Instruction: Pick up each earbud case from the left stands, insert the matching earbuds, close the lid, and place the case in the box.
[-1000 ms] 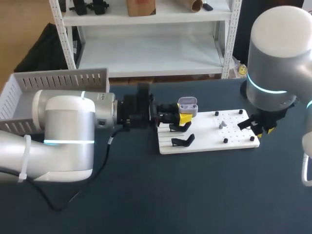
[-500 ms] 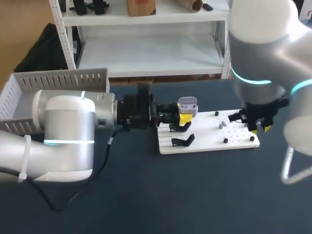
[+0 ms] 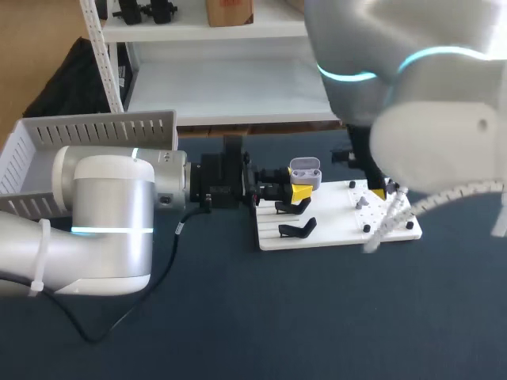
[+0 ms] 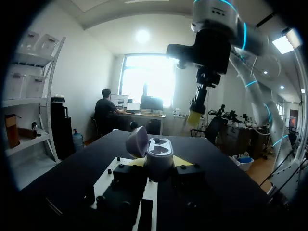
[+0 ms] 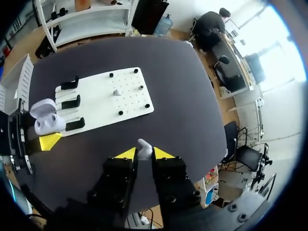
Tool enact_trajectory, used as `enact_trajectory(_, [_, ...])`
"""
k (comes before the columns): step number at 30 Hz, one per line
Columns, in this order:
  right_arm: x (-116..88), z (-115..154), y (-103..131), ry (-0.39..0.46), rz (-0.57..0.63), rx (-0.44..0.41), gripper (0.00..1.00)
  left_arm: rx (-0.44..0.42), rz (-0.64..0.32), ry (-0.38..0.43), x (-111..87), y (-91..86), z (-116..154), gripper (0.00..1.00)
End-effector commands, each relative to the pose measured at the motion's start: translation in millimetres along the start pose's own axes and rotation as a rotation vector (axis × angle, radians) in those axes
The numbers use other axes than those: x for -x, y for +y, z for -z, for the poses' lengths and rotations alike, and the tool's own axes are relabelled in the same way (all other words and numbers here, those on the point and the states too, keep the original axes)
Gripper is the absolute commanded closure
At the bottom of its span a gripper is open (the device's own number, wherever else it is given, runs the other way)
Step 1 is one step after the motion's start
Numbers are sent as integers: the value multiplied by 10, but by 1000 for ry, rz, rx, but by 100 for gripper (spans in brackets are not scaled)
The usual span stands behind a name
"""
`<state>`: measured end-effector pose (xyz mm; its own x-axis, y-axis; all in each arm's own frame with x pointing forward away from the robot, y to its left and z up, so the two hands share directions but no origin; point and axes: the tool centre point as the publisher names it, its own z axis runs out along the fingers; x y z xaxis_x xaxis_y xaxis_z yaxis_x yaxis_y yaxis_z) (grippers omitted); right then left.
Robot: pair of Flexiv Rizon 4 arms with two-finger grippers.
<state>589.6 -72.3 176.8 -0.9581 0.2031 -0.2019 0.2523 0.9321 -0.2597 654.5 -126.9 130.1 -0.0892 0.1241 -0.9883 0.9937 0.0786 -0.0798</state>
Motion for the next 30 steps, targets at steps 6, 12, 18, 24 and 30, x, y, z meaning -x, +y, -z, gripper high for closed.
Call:
enact_trajectory(6, [-69, 279, 37, 1, -37, 39, 100, 3, -1, -4, -8, -3, -3, 100])
enact_trajectory(12, [-69, 279, 37, 1, -37, 39, 100, 3, -1, -4, -8, -3, -3, 100])
enact_trajectory(18, [-69, 279, 37, 1, -37, 39, 100, 3, -1, -4, -8, -3, -3, 100])
enact_trajectory(24, [-69, 279, 37, 1, -37, 39, 100, 3, -1, -4, -8, -3, -3, 100])
enact_trajectory(30, [-69, 307, 65, 28, -62, 48, 100, 3, -1, -4, -8, -3, -3, 100])
